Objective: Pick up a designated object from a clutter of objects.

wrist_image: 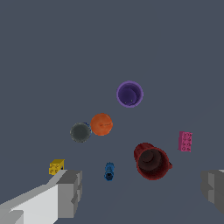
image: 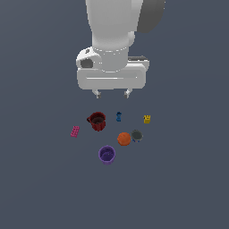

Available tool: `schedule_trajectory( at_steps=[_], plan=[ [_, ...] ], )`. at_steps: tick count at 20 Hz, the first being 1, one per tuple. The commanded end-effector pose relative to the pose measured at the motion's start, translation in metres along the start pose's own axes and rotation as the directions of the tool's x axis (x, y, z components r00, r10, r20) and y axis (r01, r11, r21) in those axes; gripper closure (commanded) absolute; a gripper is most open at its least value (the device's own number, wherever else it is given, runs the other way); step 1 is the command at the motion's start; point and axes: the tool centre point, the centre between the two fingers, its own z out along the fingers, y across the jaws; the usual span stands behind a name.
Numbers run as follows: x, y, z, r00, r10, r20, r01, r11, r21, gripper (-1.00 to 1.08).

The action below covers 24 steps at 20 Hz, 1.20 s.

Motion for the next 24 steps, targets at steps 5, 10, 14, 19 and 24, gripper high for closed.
schedule_trajectory(
  at_steps=[5,10,14,19,24],
  plan=[
    [0.001,0.002,0.001,1.000,-0.004,-0.002,0.004,1.000,0.002,-0.92],
    [0.002,0.009,0.003,1.000,-0.016,-0.006,0.016,1.000,0.006,-0.92],
    [0.002,0.010,0.003,1.000,-0.019,-0.007,0.019,1.000,0.007,-0.92],
    [0.003,0.007,0.008,1.000,-0.005,-0.006,0.005,1.000,0.006,-0.92],
    [0.006,0.002,0.020,1.000,0.031,-0.004,-0.031,1.000,0.004,-0.92]
  ],
)
